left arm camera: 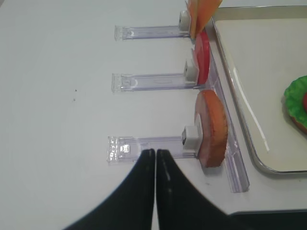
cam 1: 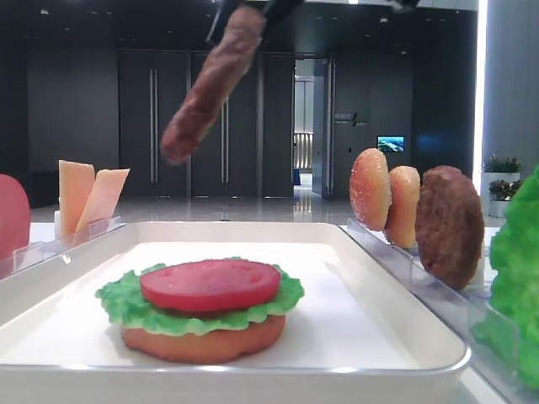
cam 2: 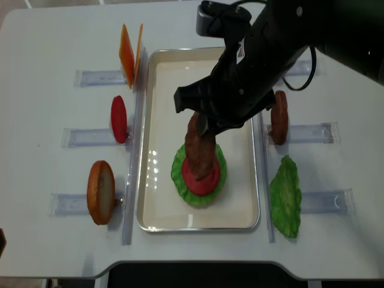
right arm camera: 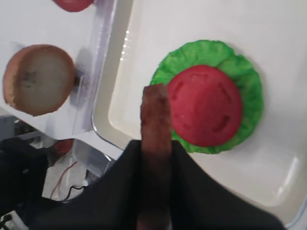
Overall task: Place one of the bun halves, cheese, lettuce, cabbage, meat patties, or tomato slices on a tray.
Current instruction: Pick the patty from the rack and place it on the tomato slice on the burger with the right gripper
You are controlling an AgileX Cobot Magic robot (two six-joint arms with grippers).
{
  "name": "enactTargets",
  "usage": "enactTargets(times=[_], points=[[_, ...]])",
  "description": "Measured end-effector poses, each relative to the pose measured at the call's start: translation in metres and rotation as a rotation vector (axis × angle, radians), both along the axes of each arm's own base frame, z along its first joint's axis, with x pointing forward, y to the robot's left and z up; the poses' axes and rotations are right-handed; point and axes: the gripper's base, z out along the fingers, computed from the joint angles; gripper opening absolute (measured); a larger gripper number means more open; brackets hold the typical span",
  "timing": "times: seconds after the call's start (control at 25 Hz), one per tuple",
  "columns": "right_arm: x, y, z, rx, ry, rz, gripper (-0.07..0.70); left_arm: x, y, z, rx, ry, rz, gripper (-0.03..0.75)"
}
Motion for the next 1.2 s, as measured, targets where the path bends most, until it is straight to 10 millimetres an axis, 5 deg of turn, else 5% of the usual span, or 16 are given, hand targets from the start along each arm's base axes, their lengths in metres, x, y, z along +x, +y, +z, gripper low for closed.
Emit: enactTargets(times=[0.44, 0.68, 1.2], points=[[0.019, -0.029, -0.037, 0.465, 0.031, -0.052, 0.111, 0.0, 0.0, 0.0, -0.001, 0.0, 0.0, -0.001], [0.029, -0.051, -0.05, 0.49, -0.047, -0.079, 0.111, 0.0, 0.0, 0.0, -0.001, 0.0, 0.0, -0.001], [0.029, -0.05, -0.092, 0.388, -0.01, -0.138, 0.111, 0.0, 0.0, 0.0, 0.0, 0.0, 0.001, -0.001]])
